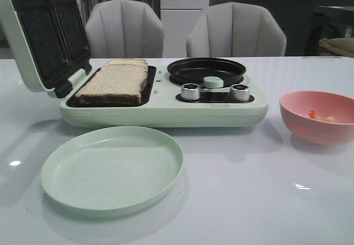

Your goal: Make breakfast with bread and shrimp

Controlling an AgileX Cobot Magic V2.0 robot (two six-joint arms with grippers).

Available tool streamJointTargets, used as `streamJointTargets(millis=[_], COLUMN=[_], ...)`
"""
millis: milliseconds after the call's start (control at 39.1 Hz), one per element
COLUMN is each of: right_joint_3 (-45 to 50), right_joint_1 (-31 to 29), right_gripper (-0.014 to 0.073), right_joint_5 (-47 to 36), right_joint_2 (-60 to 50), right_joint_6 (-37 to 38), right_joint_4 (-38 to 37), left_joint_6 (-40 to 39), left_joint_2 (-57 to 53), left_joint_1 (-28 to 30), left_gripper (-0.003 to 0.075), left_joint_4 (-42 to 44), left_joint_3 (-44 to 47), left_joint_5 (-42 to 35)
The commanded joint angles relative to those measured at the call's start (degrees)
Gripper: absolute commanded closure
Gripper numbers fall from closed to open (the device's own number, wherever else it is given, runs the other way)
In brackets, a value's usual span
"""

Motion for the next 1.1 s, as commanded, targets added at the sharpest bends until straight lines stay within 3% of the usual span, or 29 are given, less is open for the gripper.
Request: streamJointTargets(millis=[0, 230, 511, 664, 894, 1073], right_joint_3=[-1.56, -1.56, -1.56, -1.56, -1.56, -1.56], right_joint_1=[-0.21, -0.21, -0.21, -0.21, -0.21, -0.21], right_gripper=[-0.0006, -0.0006, -0.0006, -0.0006, -0.0006, -0.0006], right_joint_5=[-5.04, -5.04, -5.04, -5.04, -5.04, -5.04], right_joint_2=[0.74, 0.74, 0.74, 0.74, 0.74, 0.74], right_joint_6=[-0.31, -0.31, -0.31, -0.31, -0.31, -0.31], right_joint_4=[-0.10, -0.10, -0.10, -0.10, -0.10, -0.10], left_joint_6=[2.80, 10.79, 37.09, 38.94, 52.90, 59.97], left_joint_2=[-1.16, 1.96, 4.28, 6.98, 10.27, 10.84], left_joint_1=[0.29, 3.15, 5.83, 5.83, 5.83, 5.31], left_gripper=[0.0335, 0.0335, 0.0335, 0.0335, 0.0335, 0.0335], left_joint_4=[-5.02, -23.16, -54.42, -60.55, -74.08, -79.52], left_joint_3=[-2.29, -2.29, -2.29, -2.29, -2.29, -2.29], left_joint_5=[-6.28, -5.13, -1.47, 1.60, 8.53, 12.86])
